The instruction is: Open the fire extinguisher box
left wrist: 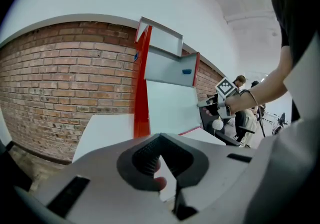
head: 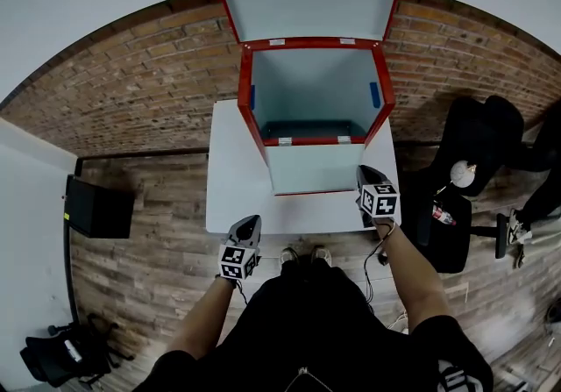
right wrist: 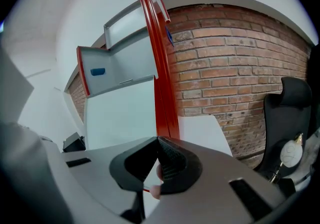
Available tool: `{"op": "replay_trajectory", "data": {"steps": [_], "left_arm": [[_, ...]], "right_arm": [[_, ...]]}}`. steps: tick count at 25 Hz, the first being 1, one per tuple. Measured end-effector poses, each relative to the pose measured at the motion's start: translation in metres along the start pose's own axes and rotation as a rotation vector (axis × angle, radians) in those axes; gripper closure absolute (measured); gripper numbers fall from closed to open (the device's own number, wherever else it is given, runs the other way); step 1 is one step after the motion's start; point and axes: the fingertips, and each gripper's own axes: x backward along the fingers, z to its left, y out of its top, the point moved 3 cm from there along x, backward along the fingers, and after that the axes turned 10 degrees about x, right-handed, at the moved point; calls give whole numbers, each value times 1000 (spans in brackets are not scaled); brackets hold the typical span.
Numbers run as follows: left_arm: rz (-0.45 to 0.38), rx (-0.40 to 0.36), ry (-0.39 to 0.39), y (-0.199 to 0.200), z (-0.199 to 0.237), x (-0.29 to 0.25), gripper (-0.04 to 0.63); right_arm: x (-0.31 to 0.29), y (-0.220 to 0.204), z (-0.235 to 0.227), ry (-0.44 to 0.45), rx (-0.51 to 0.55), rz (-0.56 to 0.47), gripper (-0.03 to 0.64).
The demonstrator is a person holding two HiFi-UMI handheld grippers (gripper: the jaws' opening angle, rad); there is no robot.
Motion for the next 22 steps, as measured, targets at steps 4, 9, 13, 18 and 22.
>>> {"op": "replay_trajectory", "data": {"steps": [4, 9, 13, 18, 22], "left_arm": [[-28, 2, 9, 8, -1, 7, 546], [-32, 13, 21, 7, 0, 18, 546], [-29, 20, 25, 5, 3, 21, 546], [-38, 14, 24, 12, 2, 18, 546], [-41, 1, 27, 20, 2, 11, 546]], "right_arm": [[-16, 1, -5, -34, 32, 3, 595], [-30, 4, -11, -56, 14, 6, 595], [-39, 9, -13, -63, 18, 18, 595], [-39, 11, -12, -57, 74, 58, 594], [-26, 17, -13, -70, 100, 61, 594]]}}
